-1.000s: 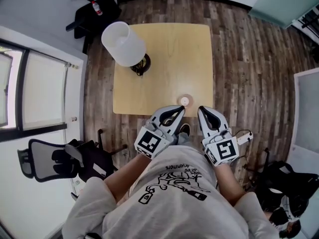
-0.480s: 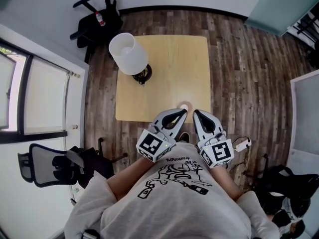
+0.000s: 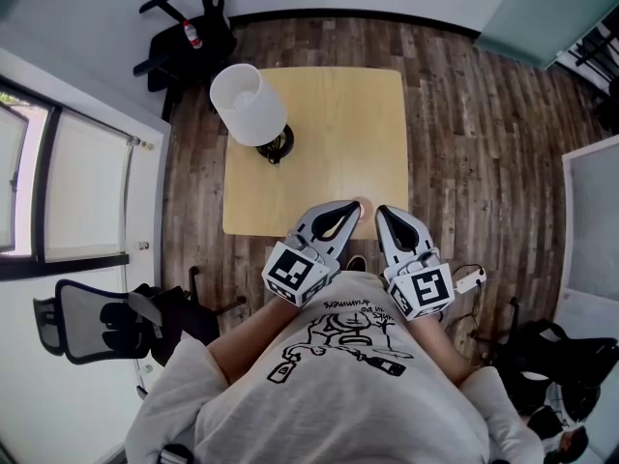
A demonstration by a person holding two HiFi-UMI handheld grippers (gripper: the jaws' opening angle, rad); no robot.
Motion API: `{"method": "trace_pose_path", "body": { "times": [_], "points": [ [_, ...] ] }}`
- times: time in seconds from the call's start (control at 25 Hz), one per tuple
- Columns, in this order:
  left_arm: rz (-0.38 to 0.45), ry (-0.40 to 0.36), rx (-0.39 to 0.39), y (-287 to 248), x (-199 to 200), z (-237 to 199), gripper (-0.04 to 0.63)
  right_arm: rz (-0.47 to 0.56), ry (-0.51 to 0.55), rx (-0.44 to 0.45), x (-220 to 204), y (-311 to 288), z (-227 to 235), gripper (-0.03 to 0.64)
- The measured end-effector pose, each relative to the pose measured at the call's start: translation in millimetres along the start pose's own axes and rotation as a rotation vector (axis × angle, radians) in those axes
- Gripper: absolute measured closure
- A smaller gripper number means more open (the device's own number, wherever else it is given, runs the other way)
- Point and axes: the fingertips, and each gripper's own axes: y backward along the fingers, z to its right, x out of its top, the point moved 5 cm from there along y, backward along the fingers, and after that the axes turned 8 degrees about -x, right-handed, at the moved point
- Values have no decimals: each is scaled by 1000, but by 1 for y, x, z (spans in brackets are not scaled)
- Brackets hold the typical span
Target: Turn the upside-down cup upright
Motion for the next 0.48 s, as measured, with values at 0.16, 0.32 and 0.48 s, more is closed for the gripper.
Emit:
{"method": "trace_pose_path", "body": {
  "times": [0.16,0.32,0.48],
  "points": [
    [-2,-4,-5,-4,0,-1,588,3,-3,2,0,-4,2,594],
    [2,-4,-4,-4,-1,-1,588,7,-2,1,0,-5,3,594],
    [6,2,-1,-2,-1,-2,588,10,-13,-1,-2,-5,4,594]
  ]
}}
